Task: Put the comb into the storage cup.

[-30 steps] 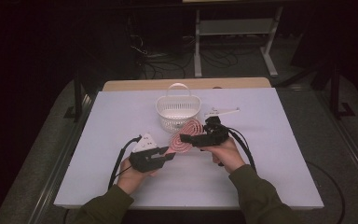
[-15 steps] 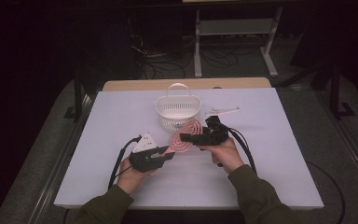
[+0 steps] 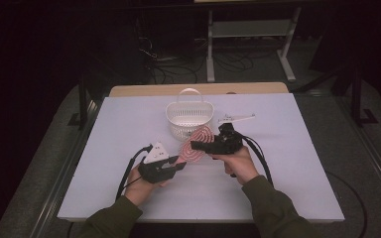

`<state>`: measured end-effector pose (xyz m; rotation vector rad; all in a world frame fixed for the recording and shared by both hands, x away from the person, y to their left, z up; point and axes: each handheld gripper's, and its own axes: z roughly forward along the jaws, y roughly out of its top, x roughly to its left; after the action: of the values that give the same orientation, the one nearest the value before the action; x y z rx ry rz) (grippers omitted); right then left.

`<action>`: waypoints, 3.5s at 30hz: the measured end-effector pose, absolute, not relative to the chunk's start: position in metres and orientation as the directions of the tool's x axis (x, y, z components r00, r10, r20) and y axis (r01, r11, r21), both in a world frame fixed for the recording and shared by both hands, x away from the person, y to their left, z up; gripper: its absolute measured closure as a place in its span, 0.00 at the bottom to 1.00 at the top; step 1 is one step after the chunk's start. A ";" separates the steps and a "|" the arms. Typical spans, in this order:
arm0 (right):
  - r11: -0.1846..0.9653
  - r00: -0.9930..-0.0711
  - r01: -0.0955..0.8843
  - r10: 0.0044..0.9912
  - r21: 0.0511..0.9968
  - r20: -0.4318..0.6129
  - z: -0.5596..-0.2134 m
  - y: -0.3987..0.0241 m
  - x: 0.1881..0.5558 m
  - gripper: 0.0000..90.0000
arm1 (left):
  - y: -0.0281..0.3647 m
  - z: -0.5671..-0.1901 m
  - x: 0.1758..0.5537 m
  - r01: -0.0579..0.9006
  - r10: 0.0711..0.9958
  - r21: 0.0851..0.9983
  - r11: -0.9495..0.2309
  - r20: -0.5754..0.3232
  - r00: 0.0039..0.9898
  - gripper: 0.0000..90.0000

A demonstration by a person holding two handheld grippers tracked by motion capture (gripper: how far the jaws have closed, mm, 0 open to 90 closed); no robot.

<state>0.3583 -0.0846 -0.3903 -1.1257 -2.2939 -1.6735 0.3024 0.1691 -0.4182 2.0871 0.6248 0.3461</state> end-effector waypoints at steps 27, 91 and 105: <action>0.081 -0.730 0.607 0.450 0.790 0.515 -0.386 -0.086 0.357 0.68 | 0.165 -0.418 0.304 0.284 0.538 0.833 -0.476 0.020 0.843 0.78; 0.002 -0.718 0.559 0.502 0.829 0.483 -0.380 -0.113 0.357 0.70 | 0.234 -0.420 0.303 0.345 0.517 0.839 -0.421 -0.091 0.851 0.14; -0.018 -0.717 0.551 0.501 0.834 0.484 -0.376 -0.117 0.357 0.70 | 0.254 -0.435 0.292 0.368 0.535 0.806 -0.464 -0.076 0.842 0.01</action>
<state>0.3567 -0.1173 -0.3759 -1.1642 -2.1719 -1.8816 0.2918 0.2539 -0.4346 2.1081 0.6579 0.2324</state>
